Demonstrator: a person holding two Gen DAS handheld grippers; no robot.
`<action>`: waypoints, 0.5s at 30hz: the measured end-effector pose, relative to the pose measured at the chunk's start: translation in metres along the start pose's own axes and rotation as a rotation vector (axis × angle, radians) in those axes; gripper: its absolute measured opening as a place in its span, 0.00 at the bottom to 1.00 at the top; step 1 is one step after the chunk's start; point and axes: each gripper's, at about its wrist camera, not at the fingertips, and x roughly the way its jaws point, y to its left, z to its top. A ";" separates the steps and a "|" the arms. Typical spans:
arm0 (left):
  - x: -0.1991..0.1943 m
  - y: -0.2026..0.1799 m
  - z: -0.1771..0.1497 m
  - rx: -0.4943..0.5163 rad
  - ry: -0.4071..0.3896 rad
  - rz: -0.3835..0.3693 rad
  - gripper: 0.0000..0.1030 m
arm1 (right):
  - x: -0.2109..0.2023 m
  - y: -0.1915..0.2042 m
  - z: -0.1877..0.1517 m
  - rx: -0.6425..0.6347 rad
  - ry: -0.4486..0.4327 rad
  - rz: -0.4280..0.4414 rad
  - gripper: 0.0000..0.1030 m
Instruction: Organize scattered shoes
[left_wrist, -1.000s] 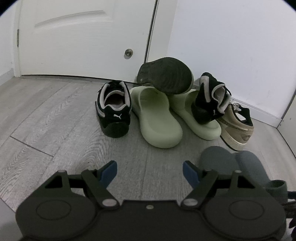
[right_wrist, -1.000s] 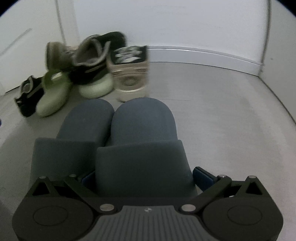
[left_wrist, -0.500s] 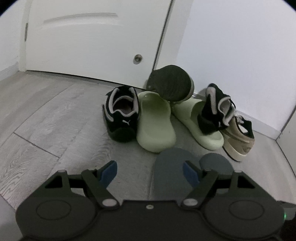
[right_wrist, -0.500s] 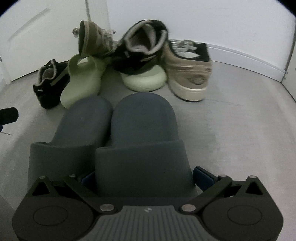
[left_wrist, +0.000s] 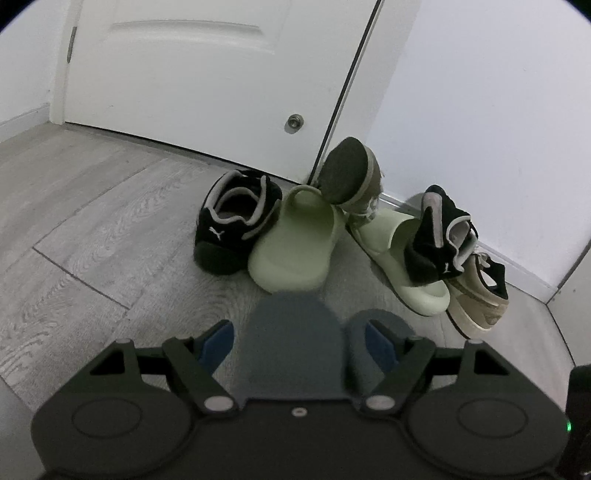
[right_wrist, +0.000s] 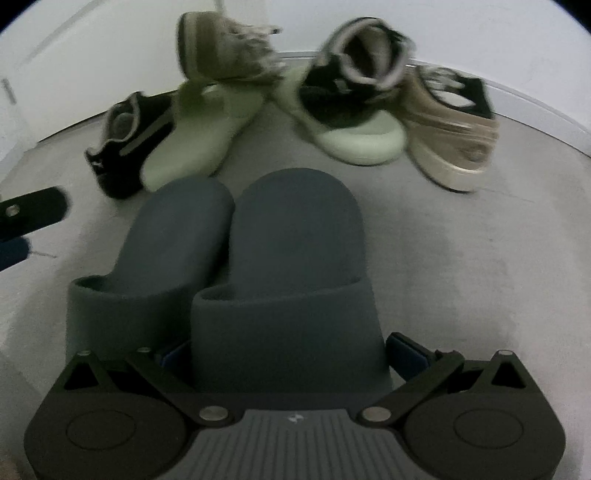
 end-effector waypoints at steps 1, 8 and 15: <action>-0.001 0.000 0.000 0.004 -0.004 0.005 0.77 | 0.001 0.002 0.001 -0.009 -0.001 0.014 1.00; 0.000 0.003 0.002 -0.008 -0.013 0.027 0.77 | 0.005 0.005 0.005 -0.051 -0.008 0.113 1.00; 0.001 -0.002 0.000 0.025 -0.001 0.020 0.77 | 0.000 -0.010 0.001 -0.040 -0.030 0.185 1.00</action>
